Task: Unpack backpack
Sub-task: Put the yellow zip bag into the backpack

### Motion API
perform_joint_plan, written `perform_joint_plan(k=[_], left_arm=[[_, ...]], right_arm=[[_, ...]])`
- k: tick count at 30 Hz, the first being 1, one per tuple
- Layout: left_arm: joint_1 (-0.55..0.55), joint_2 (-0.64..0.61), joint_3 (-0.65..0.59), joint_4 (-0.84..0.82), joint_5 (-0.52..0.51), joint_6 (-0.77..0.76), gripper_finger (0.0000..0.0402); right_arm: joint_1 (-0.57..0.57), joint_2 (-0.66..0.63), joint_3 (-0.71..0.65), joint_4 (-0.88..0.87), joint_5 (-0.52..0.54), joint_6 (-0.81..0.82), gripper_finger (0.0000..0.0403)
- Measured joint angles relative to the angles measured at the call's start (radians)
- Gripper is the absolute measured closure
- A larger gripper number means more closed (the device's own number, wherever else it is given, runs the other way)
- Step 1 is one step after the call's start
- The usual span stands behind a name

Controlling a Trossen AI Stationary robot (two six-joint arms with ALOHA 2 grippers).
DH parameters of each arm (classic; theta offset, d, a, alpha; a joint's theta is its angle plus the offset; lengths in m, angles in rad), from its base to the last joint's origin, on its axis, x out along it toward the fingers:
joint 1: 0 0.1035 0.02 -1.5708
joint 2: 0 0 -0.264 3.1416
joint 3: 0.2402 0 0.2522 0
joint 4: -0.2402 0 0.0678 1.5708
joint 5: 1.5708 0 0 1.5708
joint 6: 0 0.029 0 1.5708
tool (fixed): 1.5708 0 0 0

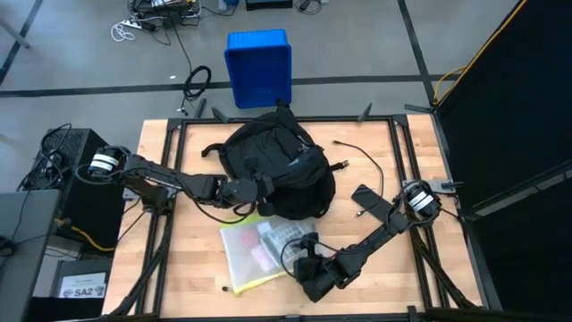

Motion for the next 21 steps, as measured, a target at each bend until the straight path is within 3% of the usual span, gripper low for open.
perform_joint_plan(k=[4,7,17,21], left_arm=[[0.0,-0.001,0.008,0.003,0.0,0.028,0.0401],[0.0,-0.002,0.016,0.008,-0.001,0.043,0.0401],[0.009,-0.003,0.019,-0.021,-0.008,0.062,0.0401],[0.017,-0.003,0.02,-0.043,-0.01,0.059,0.0401]], right_arm=[[-0.042,0.001,-0.001,-0.006,0.007,-0.015,0.0098],[-0.071,0.002,-0.002,-0.007,-0.008,-0.017,0.0139],[-0.115,0.003,-0.002,-0.012,-0.017,-0.095,0.0377],[-0.111,0.003,-0.003,-0.017,0.02,-0.115,0.0396]])
